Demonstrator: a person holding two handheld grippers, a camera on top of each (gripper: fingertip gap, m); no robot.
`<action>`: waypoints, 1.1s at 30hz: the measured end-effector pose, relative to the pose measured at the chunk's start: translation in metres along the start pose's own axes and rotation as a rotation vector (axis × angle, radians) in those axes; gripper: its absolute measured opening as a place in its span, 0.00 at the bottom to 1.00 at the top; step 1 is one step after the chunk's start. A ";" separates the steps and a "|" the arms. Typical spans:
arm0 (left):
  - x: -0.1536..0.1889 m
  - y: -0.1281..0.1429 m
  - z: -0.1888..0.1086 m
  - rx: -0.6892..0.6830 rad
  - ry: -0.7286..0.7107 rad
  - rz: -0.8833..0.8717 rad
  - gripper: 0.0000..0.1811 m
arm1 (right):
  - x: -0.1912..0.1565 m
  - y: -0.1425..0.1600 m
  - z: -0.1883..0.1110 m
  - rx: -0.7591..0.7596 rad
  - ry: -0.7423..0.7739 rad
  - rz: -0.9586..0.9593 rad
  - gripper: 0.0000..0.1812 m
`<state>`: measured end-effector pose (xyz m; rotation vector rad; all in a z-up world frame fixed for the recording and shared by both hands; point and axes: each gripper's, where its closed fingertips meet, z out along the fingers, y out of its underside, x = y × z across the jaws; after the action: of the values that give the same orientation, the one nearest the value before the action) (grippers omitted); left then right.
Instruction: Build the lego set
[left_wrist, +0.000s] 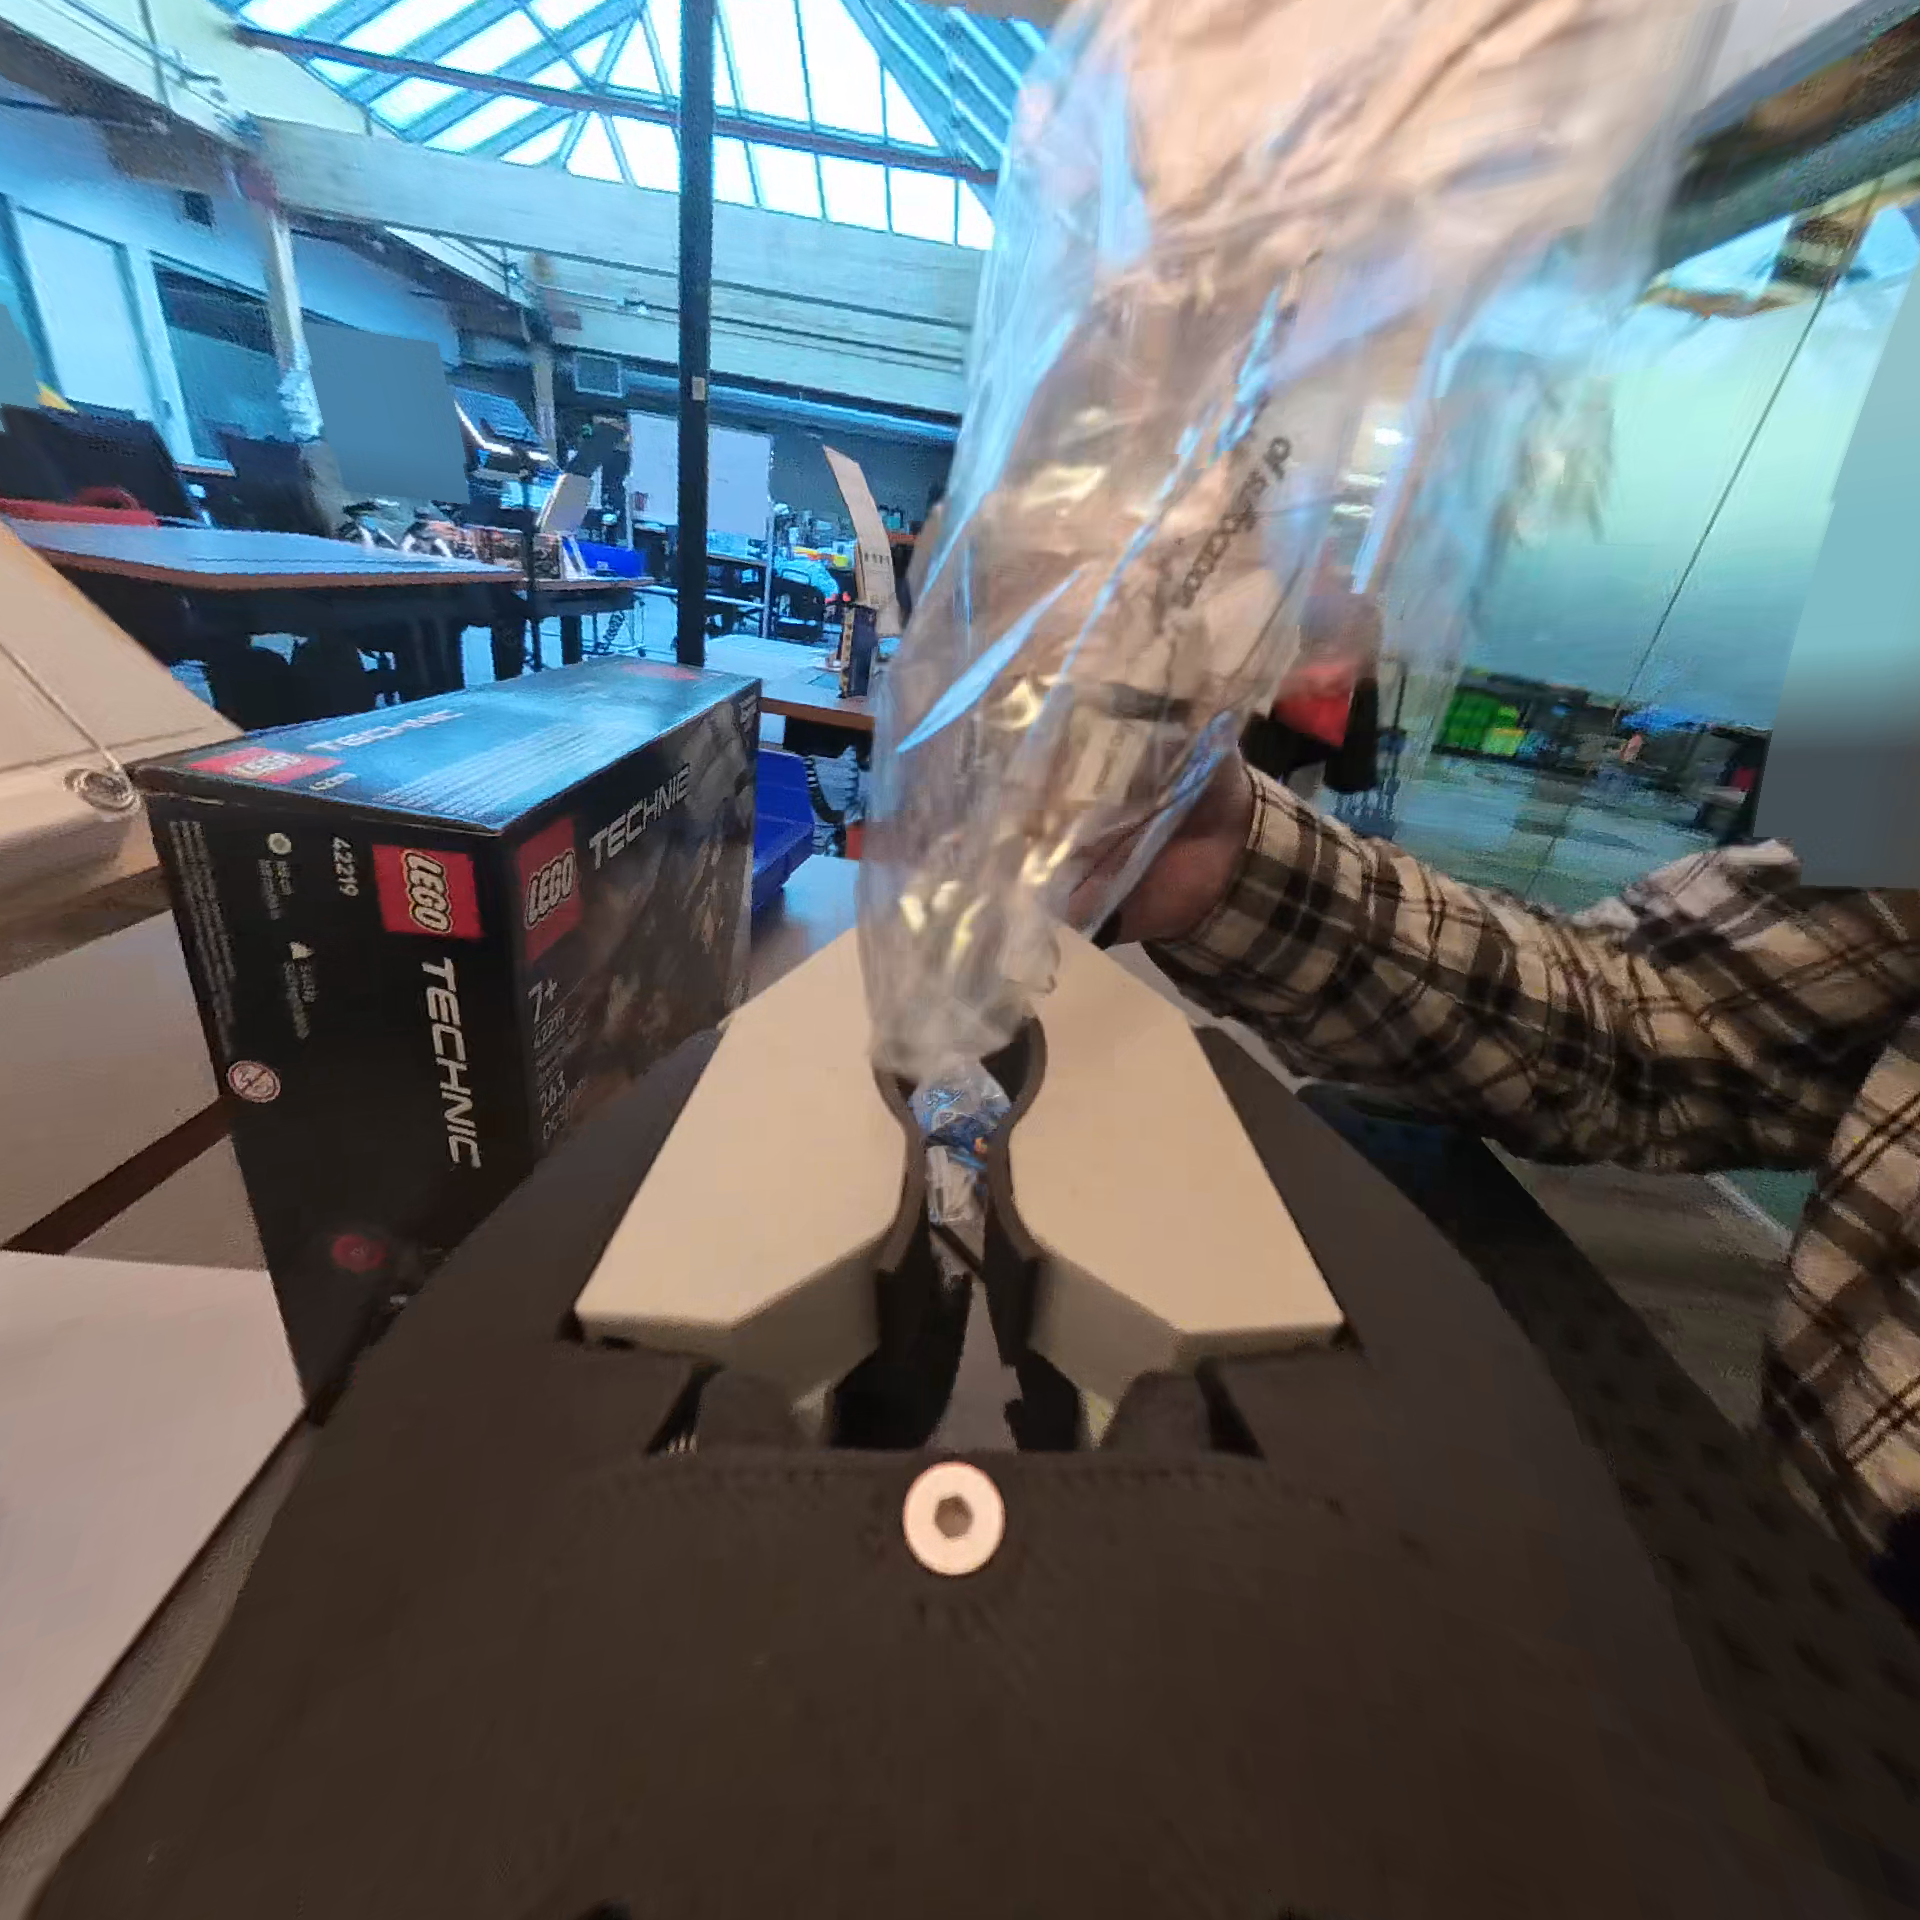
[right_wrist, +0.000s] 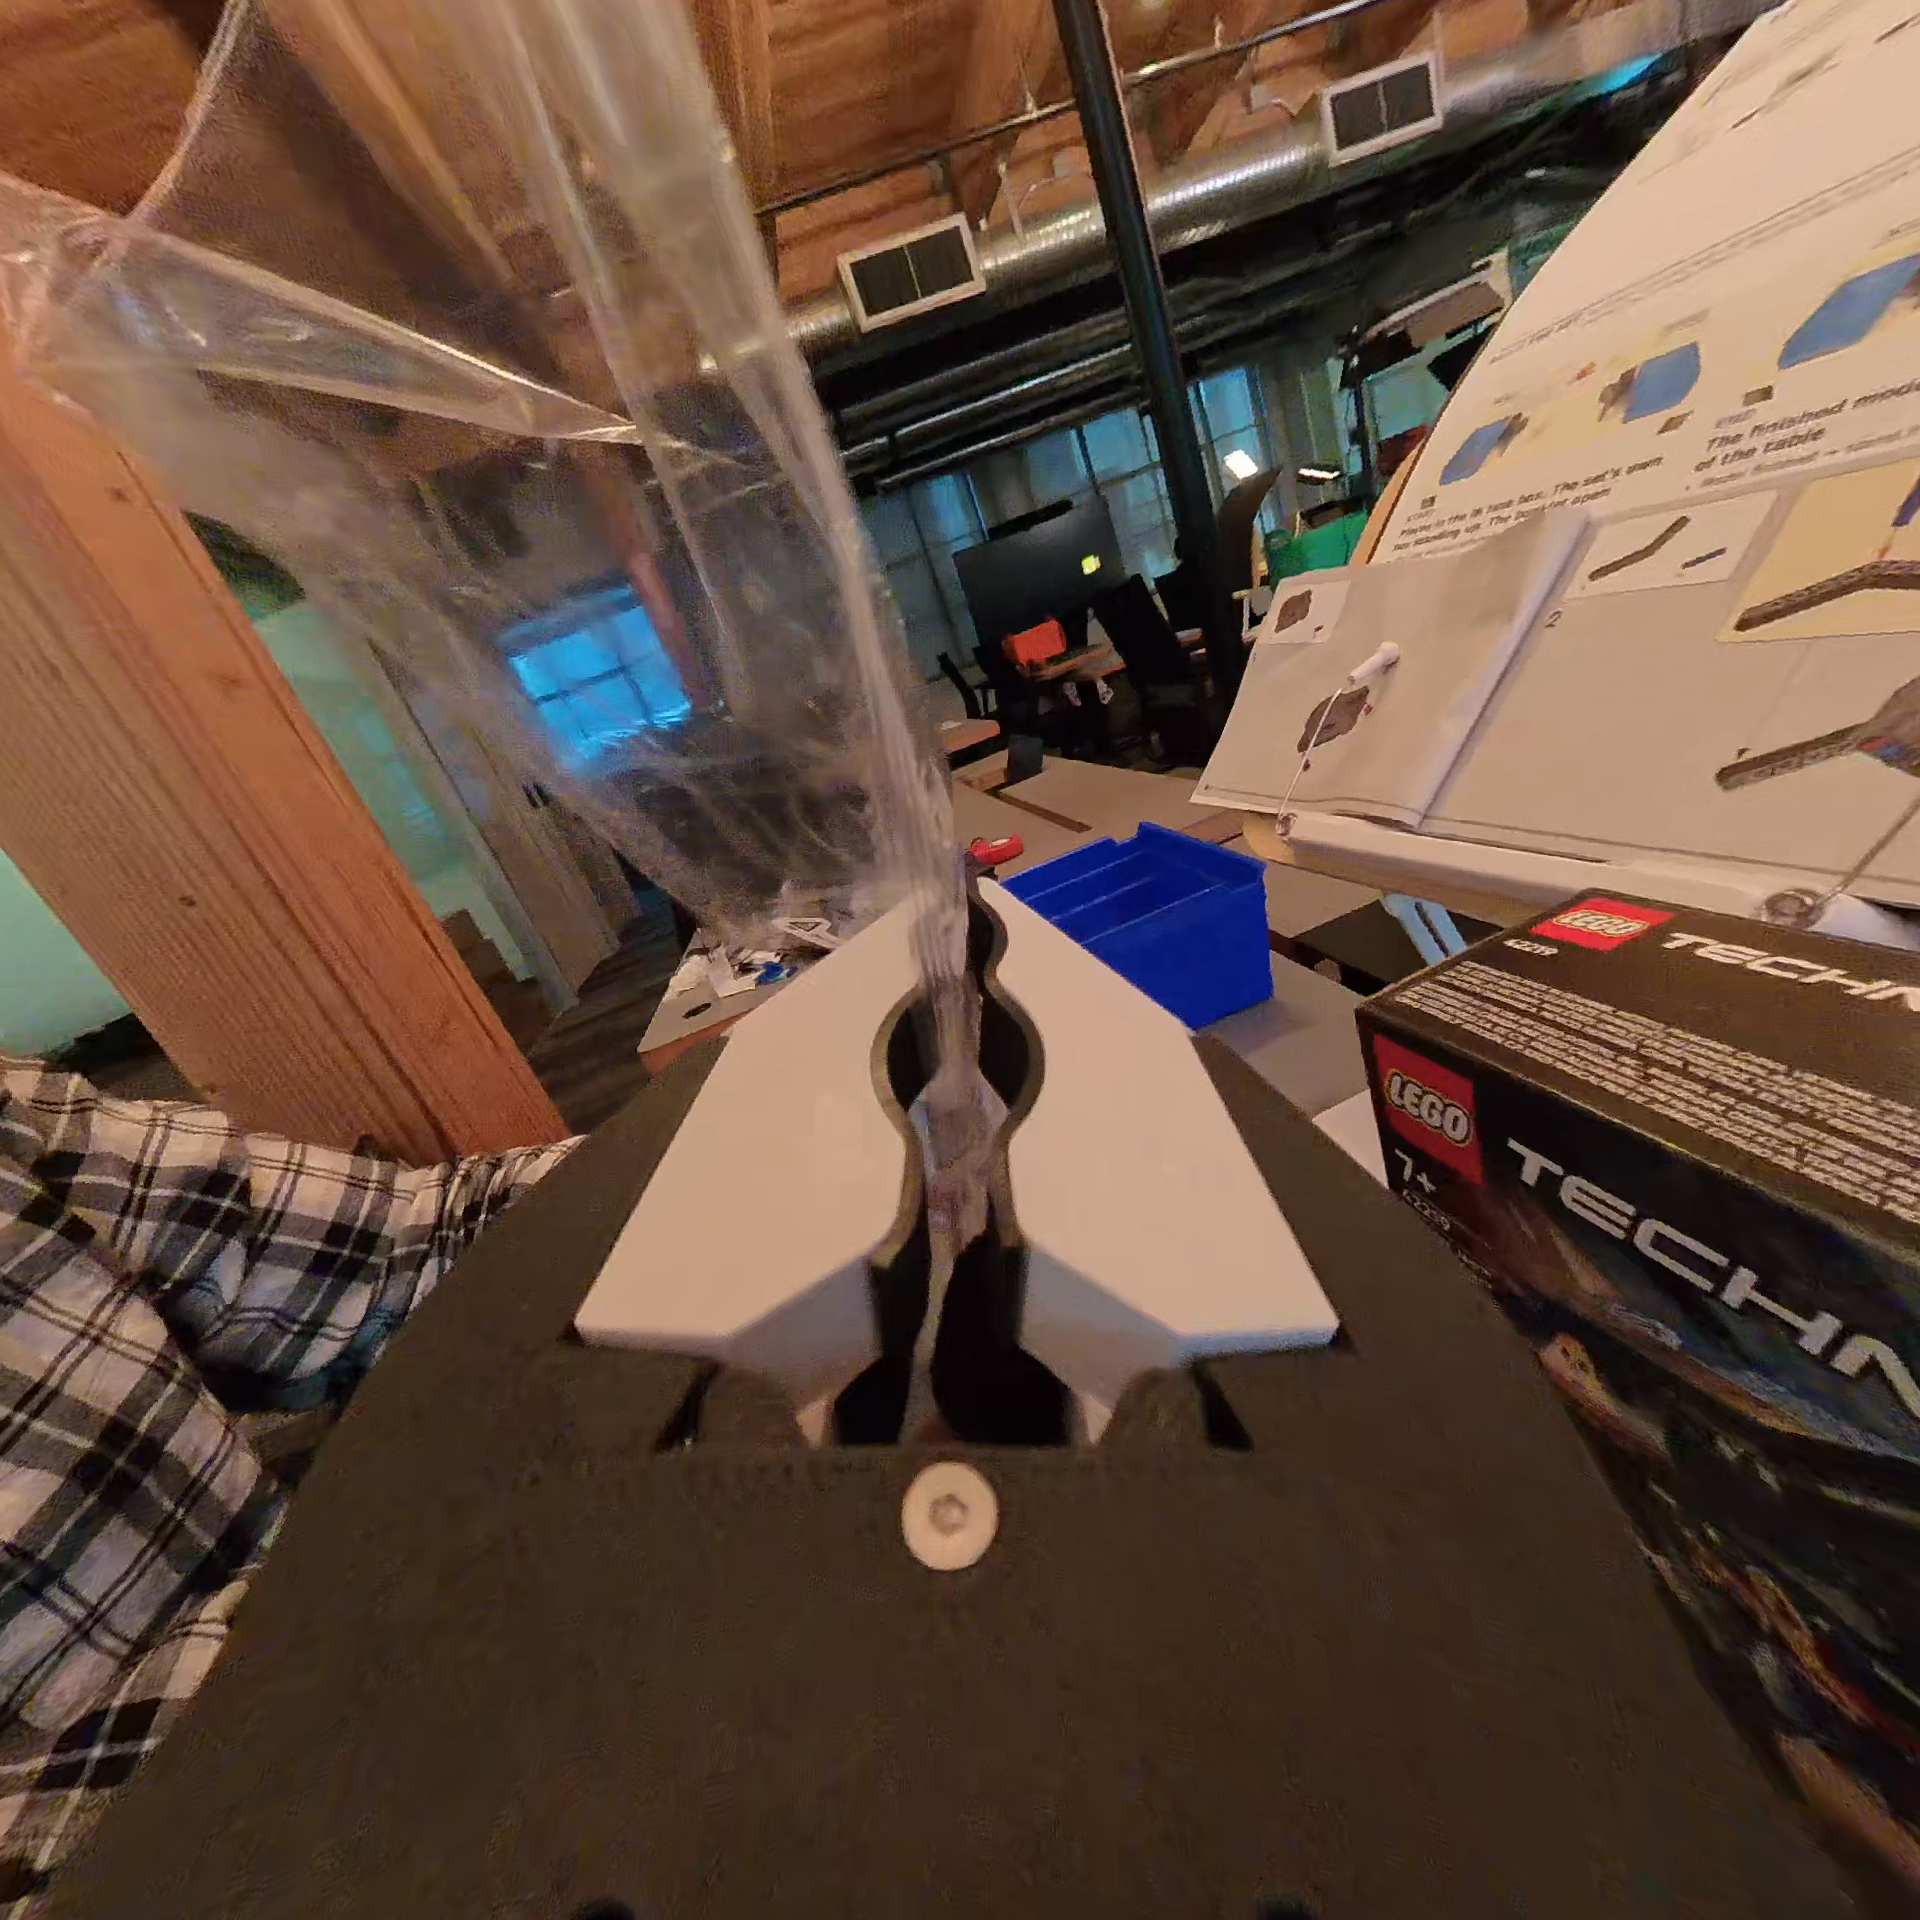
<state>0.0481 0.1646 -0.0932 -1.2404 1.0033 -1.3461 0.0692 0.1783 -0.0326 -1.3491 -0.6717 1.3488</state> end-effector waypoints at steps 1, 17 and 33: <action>-0.003 -0.003 -0.003 0.015 -0.022 -0.018 0.00 | 0.000 0.000 -0.003 -0.001 0.017 -0.015 0.00; 0.023 -0.008 -0.010 -0.030 -0.021 0.138 0.00 | -0.017 0.021 -0.036 0.040 0.018 -0.070 0.00; 0.033 -0.010 -0.027 -0.128 0.048 0.241 0.06 | -0.058 0.009 -0.030 -0.201 -0.128 -0.476 0.00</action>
<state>0.0210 0.1319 -0.0813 -1.1436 1.2478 -1.1434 0.0833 0.1143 -0.0269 -1.1642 -1.1597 1.0042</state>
